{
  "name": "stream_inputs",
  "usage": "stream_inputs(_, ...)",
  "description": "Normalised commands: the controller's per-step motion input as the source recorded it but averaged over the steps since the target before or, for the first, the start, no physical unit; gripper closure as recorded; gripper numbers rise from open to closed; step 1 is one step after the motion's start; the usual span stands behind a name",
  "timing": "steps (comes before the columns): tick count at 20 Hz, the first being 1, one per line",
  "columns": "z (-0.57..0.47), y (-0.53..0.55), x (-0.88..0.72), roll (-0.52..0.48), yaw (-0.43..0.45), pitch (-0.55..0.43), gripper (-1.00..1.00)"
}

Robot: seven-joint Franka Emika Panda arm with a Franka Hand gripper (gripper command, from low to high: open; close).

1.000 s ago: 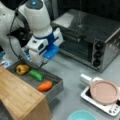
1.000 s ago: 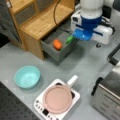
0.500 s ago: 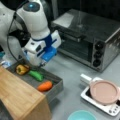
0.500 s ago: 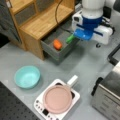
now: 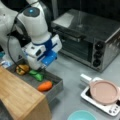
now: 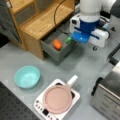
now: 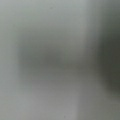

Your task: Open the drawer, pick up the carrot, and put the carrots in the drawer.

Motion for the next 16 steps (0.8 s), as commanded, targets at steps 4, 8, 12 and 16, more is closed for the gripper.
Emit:
stream_inputs(4,-0.01,-0.15,0.06,-0.178,0.074,-0.004,-1.00)
stream_inputs(8,0.02,-0.26,0.09,-0.185,0.079,0.001,-1.00)
stream_inputs(12,0.08,-0.28,0.11,-0.157,0.066,0.018,-1.00)
stream_inputs(16,0.19,-0.27,0.11,-0.144,0.078,0.057,-1.00)
